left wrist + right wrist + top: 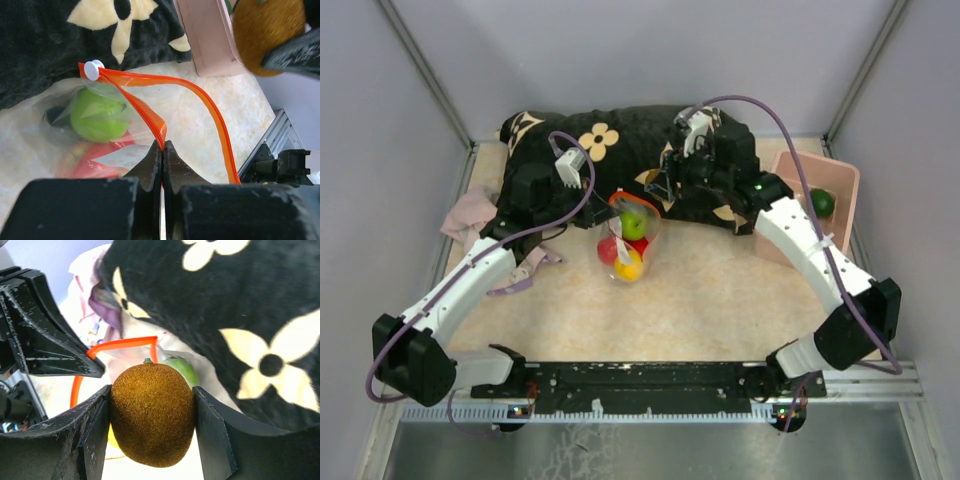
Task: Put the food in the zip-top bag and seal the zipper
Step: Place the fake fruit in the zipper food storage bag.
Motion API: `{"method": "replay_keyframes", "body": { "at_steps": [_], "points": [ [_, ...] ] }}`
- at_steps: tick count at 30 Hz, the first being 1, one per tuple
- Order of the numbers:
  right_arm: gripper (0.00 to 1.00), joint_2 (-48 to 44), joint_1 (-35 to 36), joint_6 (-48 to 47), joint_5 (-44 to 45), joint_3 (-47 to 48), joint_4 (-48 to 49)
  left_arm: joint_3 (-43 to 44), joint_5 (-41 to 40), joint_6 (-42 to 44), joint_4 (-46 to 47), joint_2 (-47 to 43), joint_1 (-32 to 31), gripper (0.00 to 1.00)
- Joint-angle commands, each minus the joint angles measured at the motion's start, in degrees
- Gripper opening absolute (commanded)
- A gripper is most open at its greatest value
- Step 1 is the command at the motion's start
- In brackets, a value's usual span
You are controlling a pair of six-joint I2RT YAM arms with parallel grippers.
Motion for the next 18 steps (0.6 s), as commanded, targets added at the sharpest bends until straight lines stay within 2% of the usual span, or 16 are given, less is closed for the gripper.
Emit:
{"method": "replay_keyframes", "body": {
  "at_steps": [1,10,18],
  "points": [
    [0.43,2.6,3.5,0.6,-4.5,1.8,5.3,1.3,2.1,0.7,1.2,-0.8,-0.2,0.0],
    [0.43,7.2,7.3,-2.0,-9.5,1.3,3.9,0.6,1.9,0.7,0.8,-0.9,-0.2,0.0],
    [0.43,8.1,7.6,-3.1,-10.1,-5.9,6.9,0.3,1.1,0.7,0.5,-1.3,-0.3,0.0]
  ]
}}
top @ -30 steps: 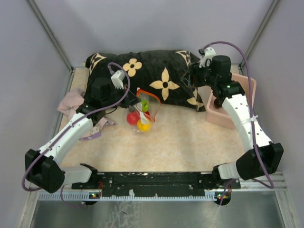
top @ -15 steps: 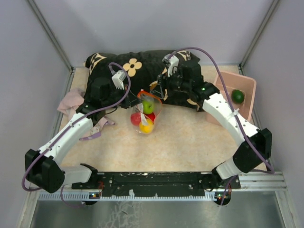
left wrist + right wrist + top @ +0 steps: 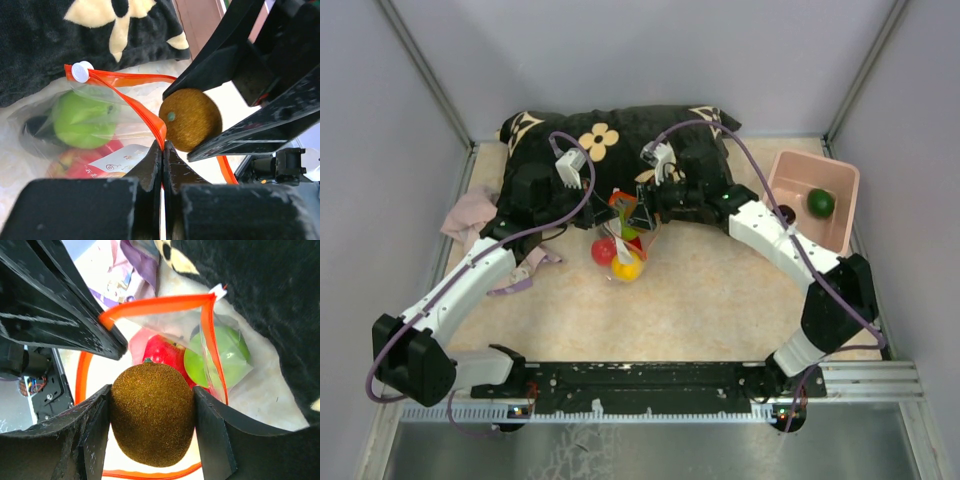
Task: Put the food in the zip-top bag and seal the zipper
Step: Place the fake fruit in the zipper food storage bag.
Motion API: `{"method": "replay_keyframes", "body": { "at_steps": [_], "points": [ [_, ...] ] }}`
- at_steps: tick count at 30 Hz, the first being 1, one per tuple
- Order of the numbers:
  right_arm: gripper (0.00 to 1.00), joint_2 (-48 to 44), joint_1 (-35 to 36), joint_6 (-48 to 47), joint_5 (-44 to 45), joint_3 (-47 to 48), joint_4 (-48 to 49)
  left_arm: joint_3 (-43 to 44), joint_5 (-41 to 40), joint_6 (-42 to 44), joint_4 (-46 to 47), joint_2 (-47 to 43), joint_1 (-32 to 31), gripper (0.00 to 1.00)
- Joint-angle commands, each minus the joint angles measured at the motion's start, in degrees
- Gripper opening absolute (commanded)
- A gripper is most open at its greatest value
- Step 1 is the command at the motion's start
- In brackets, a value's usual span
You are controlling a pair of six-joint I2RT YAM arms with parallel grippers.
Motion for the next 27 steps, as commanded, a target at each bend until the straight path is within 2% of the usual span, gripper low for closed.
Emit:
{"method": "replay_keyframes", "body": {
  "at_steps": [1,6,12,15,27],
  "points": [
    [0.44,0.8,0.5,-1.5,-1.6,-2.6,3.9,0.2,0.1,0.7,0.8,-1.3,-0.2,0.0],
    [0.47,2.8,1.0,-2.8,-1.1,-2.7,2.6,0.1,-0.1,0.6,0.8,-1.2,-0.2,0.0],
    [0.64,4.2,1.7,-2.9,0.5,-1.1,2.6,0.0,0.3,0.3,0.9,-1.0,-0.2,0.0],
    [0.69,4.1,1.8,-3.0,1.4,-0.6,2.5,-0.3,-0.1,0.4,0.9,-1.2,-0.2,0.0],
    [0.75,1.5,1.8,-3.3,5.0,3.2,-0.5,-1.4,-0.8,0.3,1.5,-1.2,-0.2,0.0]
  ]
}}
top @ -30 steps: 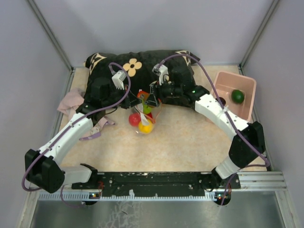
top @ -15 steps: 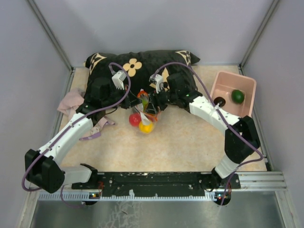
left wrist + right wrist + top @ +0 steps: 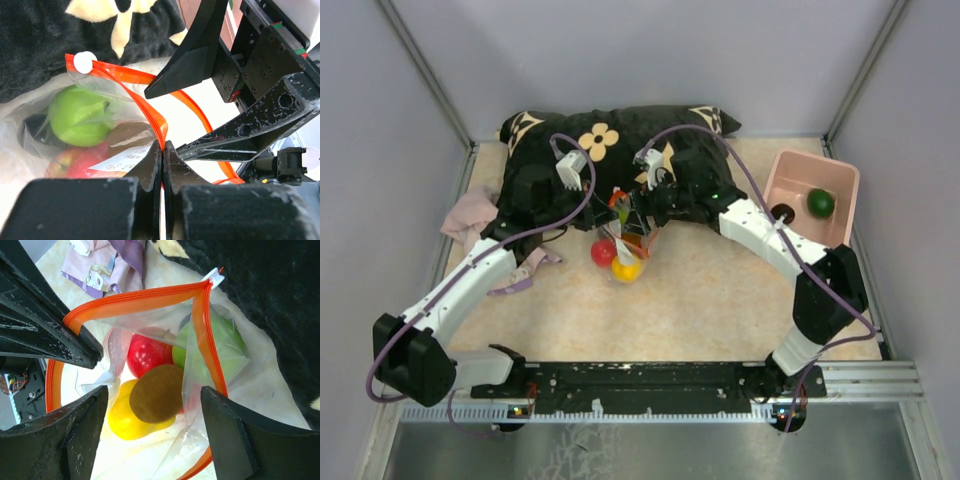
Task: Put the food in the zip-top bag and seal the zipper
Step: Place the fake fruit in the zipper food storage bag, then pick up the fake fruit from the bin.
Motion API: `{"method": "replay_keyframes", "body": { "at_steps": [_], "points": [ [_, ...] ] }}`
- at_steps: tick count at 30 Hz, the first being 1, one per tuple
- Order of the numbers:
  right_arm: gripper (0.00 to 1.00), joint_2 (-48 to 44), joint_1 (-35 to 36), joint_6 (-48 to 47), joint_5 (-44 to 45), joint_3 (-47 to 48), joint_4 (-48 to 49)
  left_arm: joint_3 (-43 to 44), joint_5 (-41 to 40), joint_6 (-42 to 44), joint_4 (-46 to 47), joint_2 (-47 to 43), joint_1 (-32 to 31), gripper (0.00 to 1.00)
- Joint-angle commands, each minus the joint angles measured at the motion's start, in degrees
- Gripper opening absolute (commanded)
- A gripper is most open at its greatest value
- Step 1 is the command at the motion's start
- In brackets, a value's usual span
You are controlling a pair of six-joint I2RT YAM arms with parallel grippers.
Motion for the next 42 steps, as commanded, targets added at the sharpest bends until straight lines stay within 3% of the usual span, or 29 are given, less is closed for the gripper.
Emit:
{"method": "replay_keyframes", "body": {
  "at_steps": [1,10,16,30,36,42],
  "points": [
    [0.75,-2.8,0.5,-1.1,3.5,4.5,-0.4,-0.8,-0.6,0.3,1.3,-1.2,-0.2,0.0],
    [0.78,-5.7,0.4,-3.8,13.3,9.5,-8.0,-1.7,-1.4,0.2,2.1,-1.8,-0.2,0.0],
    [0.8,-8.0,-1.6,-6.8,25.1,11.1,-14.1,-2.3,-1.3,0.0,2.5,-2.0,-0.2,0.0],
    [0.81,-8.8,-18.0,-9.5,49.3,13.0,-21.8,-2.9,-2.4,2.0,2.7,-2.3,-0.2,0.0],
    [0.82,-6.5,-25.4,-7.2,52.9,16.9,-22.2,-3.2,-2.9,2.7,3.1,-2.6,-0.2,0.0],
    [0.82,-6.0,-32.3,-3.1,55.4,12.5,-15.6,-3.0,-3.6,3.8,2.6,-2.4,-0.2,0.0]
  ]
}}
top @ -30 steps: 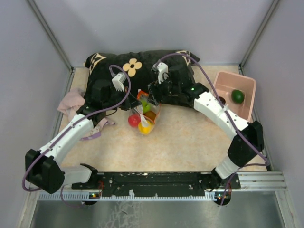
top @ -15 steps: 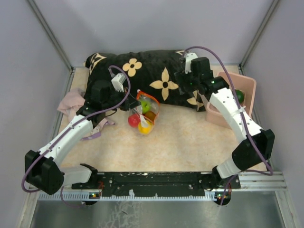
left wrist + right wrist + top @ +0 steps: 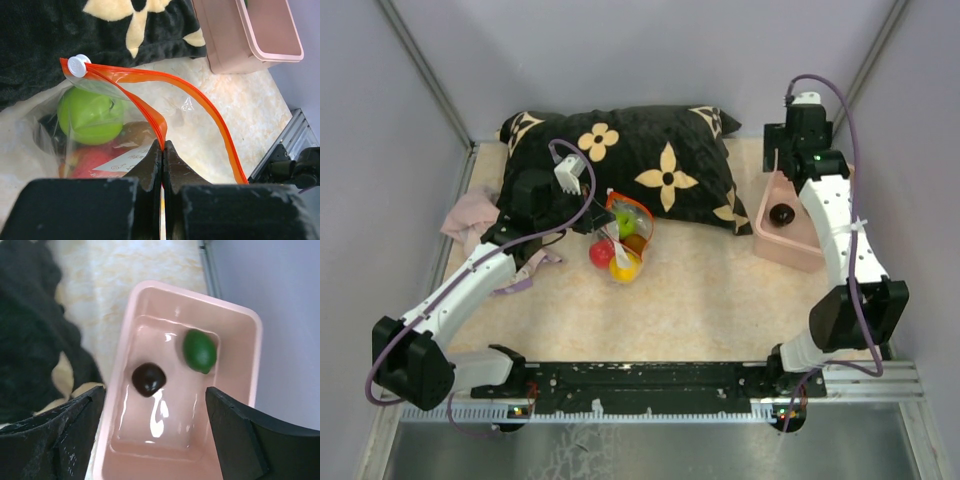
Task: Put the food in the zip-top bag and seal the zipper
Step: Pick up the fake fruit from the bin.
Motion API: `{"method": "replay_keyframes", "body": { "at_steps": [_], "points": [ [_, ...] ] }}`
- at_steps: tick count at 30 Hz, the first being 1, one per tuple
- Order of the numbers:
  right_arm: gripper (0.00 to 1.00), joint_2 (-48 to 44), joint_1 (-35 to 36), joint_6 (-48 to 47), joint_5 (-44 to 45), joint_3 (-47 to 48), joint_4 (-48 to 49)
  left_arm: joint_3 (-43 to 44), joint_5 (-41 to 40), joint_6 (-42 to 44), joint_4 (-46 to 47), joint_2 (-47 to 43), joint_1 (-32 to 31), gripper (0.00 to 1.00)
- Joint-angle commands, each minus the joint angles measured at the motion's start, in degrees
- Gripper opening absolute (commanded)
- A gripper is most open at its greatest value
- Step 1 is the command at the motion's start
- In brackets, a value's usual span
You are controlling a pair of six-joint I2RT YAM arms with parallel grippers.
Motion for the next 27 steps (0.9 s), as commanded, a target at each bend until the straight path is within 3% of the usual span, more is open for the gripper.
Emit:
{"method": "replay_keyframes", "body": {
  "at_steps": [1,10,19,27],
  "points": [
    [0.82,0.8,-4.7,3.3,4.9,-2.4,6.8,-0.3,-1.3,2.2,1.0,-1.4,-0.2,0.0],
    [0.86,7.7,-11.6,-0.1,4.3,-5.3,15.5,-0.9,-2.5,2.8,1.1,-2.4,-0.2,0.0],
    [0.9,16.5,-16.7,-5.4,-4.4,-5.8,16.5,-0.7,-3.9,3.8,0.3,-2.6,-0.2,0.0],
    [0.9,23.1,-19.5,-6.5,-6.3,-3.3,16.1,0.0,-3.9,4.1,-0.3,-1.6,-0.2,0.0]
  ]
}}
